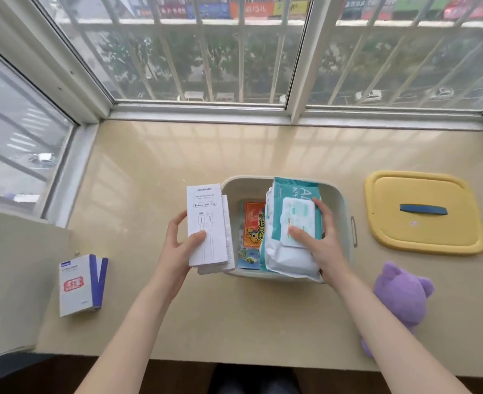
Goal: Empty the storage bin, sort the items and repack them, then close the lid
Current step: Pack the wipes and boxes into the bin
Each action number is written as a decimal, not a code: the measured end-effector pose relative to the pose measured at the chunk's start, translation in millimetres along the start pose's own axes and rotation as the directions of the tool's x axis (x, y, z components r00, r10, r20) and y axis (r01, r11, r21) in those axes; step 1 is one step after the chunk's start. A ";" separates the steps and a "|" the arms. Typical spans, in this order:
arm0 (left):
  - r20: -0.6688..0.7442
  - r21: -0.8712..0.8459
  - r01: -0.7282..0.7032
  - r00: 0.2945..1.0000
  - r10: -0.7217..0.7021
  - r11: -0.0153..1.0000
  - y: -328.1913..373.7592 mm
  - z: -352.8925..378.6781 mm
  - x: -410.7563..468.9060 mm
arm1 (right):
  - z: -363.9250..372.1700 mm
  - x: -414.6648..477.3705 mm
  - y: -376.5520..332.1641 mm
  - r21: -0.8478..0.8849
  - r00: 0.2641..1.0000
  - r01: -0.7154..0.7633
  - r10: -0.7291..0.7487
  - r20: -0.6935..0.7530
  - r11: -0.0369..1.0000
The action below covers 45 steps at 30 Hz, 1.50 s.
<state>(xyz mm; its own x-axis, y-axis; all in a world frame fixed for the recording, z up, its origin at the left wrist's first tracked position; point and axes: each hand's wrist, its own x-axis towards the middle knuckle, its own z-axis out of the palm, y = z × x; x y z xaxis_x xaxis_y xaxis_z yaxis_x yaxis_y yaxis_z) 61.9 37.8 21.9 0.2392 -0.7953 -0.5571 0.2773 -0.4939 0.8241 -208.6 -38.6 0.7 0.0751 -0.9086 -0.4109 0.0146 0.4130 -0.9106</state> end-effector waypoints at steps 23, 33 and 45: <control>-0.080 -0.117 -0.001 0.997 -0.008 0.993 -39.7 -31.7 35.3 | 80.5 81.2 121.3 -0.328 0.996 -0.016 0.045 0.079 0.945; -0.075 -0.141 0.024 0.997 -0.035 0.990 -41.7 -26.8 30.5 | 72.2 75.1 116.1 -0.736 0.995 0.084 -0.018 0.097 0.672; -0.065 -0.092 0.015 0.998 -0.021 0.996 -38.5 -17.8 25.0 | 77.0 79.1 114.3 -0.705 0.989 0.099 0.010 0.149 0.702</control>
<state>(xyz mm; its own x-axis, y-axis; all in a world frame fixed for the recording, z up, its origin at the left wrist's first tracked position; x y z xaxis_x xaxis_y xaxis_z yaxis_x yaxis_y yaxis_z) 73.8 43.2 -25.6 0.2928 -0.7603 -0.5798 0.3655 -0.4713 0.8027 -124.2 -58.4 -132.5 0.2234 -0.8847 -0.4092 -0.6854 0.1559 -0.7113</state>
